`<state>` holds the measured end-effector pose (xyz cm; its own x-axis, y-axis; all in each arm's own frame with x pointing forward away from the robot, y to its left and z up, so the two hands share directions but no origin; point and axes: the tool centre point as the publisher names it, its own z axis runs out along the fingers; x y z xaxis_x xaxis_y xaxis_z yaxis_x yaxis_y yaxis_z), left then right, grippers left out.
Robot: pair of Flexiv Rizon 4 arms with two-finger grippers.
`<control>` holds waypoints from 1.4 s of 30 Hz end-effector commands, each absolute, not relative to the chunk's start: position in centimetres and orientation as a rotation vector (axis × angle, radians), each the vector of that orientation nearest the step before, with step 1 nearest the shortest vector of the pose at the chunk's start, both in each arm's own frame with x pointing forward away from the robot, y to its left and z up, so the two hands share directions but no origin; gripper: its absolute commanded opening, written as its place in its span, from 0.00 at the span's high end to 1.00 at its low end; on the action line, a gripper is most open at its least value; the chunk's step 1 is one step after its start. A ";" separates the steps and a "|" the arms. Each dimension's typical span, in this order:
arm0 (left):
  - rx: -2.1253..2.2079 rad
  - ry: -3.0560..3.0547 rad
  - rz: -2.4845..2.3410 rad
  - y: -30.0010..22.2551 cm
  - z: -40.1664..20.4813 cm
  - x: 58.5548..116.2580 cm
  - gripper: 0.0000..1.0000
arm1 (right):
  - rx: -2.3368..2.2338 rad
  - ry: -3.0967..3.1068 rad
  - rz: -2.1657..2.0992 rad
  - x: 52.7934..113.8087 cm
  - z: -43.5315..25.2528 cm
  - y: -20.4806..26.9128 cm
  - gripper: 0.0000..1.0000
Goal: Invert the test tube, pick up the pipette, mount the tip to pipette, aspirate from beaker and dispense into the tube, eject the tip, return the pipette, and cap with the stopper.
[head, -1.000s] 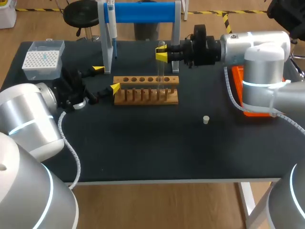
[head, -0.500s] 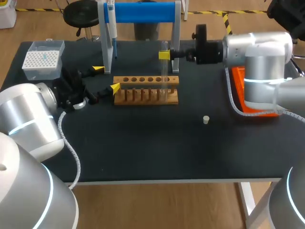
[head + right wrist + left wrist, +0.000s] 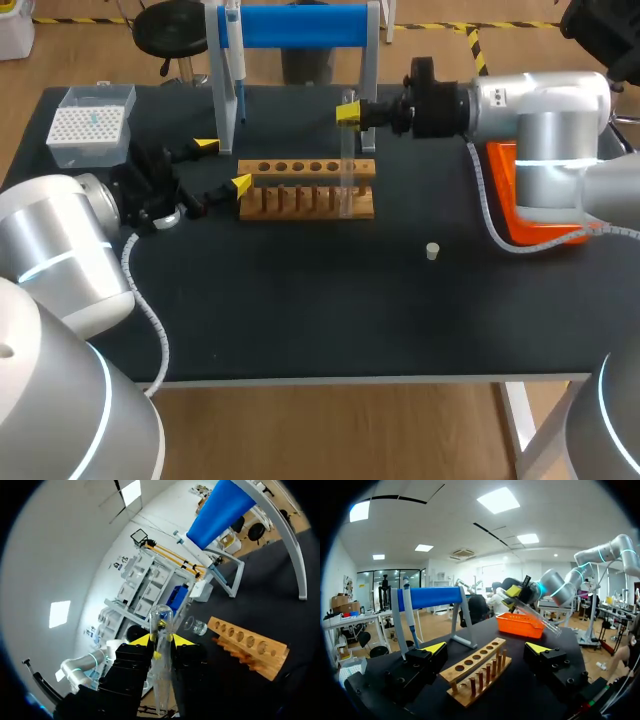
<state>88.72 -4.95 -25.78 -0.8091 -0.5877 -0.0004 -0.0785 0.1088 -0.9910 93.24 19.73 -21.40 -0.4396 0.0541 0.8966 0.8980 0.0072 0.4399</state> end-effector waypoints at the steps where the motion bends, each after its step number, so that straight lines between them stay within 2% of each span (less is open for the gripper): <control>1: -0.652 1.992 -1.743 -5.1 -25.9 88.6 0.00 | -1.228 -1.215 -1.156 93.3 -21.2 19.4 1.00; 42: -0.652 1.992 -1.743 -5.1 -25.9 88.6 0.00 | -1.126 -1.235 -1.195 91.9 -20.2 19.5 1.00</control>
<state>88.72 -4.95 -25.78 -0.8091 -0.5876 -0.0004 -0.0785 0.1088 -0.9910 91.85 19.55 -20.08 -0.0252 -0.0305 0.9992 0.9977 0.0627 0.0270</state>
